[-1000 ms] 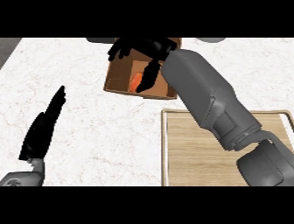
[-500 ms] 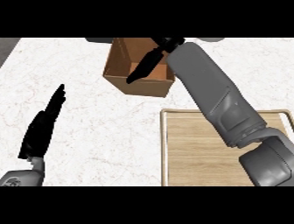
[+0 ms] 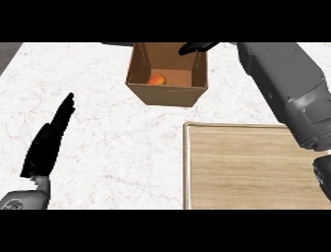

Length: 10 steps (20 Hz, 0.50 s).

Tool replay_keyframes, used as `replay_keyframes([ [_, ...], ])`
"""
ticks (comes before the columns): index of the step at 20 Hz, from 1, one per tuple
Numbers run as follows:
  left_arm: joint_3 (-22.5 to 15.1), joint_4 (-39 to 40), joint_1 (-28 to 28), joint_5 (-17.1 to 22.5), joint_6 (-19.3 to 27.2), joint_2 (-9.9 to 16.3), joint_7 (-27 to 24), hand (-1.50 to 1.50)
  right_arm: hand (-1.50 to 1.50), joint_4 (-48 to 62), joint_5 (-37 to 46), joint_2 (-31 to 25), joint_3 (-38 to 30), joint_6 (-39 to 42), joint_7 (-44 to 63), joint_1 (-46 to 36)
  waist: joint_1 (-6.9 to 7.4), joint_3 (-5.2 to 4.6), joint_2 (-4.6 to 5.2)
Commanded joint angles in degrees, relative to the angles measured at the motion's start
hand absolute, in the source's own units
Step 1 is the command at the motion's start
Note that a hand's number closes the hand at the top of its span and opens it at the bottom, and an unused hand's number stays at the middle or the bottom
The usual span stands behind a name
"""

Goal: Pick the squash from the tray and place it in the cardboard box

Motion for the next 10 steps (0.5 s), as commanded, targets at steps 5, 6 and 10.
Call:
replay_keyframes([
  [5,-0.7,-0.1,-0.6,-0.1,0.2,-1.0,-1.0,0.0,-1.5,1.1,-2.8,-12.0,-3.4,6.5,0.4,2.4,1.24,0.14,1.41],
  [6,-0.7,0.0,0.6,0.0,-0.5,-0.3,-1.9,0.0,-1.5,0.8,-2.4,-13.0,-3.1,7.4,-0.3,3.0,1.58,0.13,1.32],
  [10,-0.2,-0.6,-1.7,0.4,-1.1,0.3,-0.7,0.0,-1.5,0.4,-1.6,-16.7,-2.4,11.9,-0.7,3.3,2.45,0.28,1.99],
])
